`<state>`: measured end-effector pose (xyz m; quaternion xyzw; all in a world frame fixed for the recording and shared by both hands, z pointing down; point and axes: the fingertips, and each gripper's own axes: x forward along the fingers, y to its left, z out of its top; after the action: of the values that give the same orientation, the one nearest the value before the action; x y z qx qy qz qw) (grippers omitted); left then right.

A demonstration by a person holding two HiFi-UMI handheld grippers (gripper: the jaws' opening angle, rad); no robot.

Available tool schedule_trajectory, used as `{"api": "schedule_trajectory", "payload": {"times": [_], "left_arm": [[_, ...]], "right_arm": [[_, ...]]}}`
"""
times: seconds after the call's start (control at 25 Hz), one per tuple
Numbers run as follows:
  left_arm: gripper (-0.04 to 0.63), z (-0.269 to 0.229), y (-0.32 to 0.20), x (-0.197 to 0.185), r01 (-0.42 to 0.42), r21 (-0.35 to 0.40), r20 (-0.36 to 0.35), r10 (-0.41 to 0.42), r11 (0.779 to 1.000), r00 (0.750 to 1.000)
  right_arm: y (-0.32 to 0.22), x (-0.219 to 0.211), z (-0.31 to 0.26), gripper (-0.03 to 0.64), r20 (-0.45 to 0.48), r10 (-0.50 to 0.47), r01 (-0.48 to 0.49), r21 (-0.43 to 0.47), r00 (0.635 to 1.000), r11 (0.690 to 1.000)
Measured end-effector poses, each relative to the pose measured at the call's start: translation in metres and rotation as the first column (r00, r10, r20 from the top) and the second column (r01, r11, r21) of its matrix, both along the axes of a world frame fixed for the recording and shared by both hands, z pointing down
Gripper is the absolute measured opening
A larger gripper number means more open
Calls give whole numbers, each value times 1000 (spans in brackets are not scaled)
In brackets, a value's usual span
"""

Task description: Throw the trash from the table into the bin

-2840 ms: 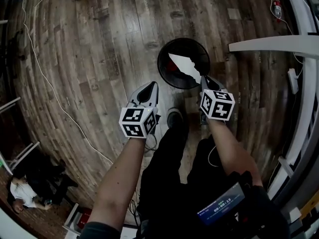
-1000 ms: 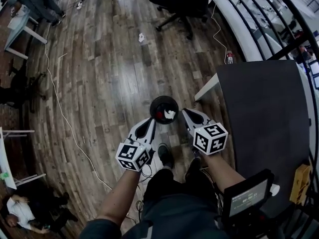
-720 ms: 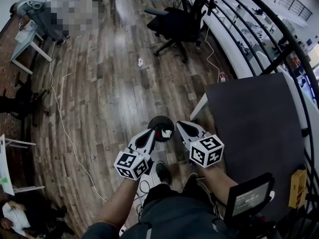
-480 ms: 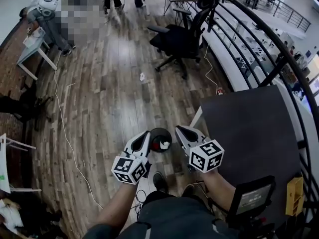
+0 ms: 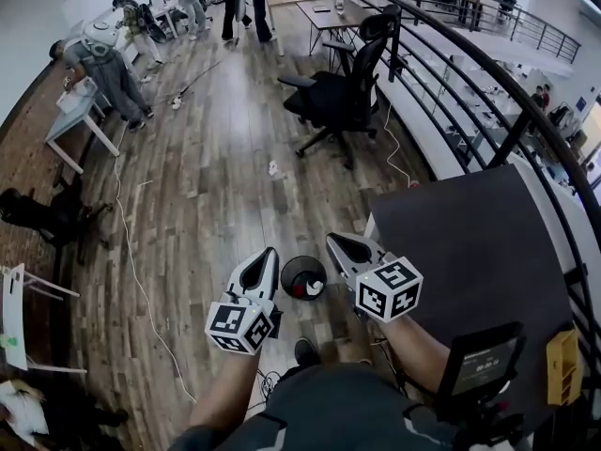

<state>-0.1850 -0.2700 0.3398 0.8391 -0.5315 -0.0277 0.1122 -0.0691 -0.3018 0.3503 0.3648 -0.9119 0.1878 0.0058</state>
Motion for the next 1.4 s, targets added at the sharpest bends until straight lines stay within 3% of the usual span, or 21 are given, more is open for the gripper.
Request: {"api": "schedule_trajectory", "payload": {"times": [1.4], "left_arm": [[8, -24, 18, 12, 17, 43, 9, -18, 999, 1000]], "right_arm": [[14, 23, -20, 8, -3, 50, -50, 42, 999, 998]]}}
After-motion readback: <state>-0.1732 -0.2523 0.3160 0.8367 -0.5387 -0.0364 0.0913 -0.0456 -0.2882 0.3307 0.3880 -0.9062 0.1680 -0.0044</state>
